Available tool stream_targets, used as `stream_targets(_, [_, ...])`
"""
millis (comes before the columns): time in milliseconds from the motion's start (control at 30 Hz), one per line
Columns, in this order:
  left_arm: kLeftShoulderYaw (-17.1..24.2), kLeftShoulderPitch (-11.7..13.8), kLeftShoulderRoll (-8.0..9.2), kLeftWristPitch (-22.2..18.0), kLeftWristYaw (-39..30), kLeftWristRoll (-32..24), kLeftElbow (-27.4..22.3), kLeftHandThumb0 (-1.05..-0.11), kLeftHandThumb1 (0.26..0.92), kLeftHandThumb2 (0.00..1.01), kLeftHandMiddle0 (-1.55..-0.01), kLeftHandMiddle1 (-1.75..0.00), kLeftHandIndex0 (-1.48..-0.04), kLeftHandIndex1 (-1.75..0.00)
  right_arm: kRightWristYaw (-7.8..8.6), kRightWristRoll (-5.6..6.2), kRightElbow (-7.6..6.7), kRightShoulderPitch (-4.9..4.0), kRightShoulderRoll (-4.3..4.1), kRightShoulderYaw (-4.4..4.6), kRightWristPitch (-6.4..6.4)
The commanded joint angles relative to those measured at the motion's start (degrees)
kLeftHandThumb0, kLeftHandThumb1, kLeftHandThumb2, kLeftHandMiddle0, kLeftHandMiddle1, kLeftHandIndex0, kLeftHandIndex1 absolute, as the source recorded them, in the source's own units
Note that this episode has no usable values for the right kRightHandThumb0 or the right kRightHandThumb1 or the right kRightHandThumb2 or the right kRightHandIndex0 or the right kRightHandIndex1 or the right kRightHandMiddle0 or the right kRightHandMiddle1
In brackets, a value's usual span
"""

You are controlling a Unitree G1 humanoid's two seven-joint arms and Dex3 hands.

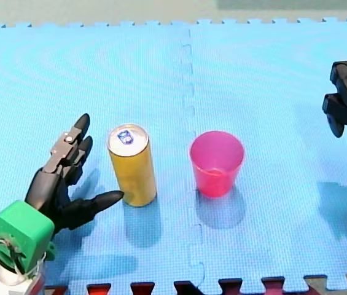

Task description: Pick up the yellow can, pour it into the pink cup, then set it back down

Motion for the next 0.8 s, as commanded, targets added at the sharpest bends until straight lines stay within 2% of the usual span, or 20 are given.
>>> stream_targets(0, [0.25, -0.24, 0.35, 0.10, -0.30, -0.15, -0.21, -0.792, 0.635, 0.00, -0.16, 0.00, -0.12, 0.00, -0.15, -0.02, -0.03, -0.21, 0.03, 0.04, 0.04])
stream_targets(767, [0.50, -0.58, 0.33, -1.69, -1.22, 0.31, 0.72, -0.768, 0.645, 0.00, -0.15, 0.00, -0.12, 0.00, -0.08, 0.14, -0.14, 0.06, 0.15, -0.07, -0.54])
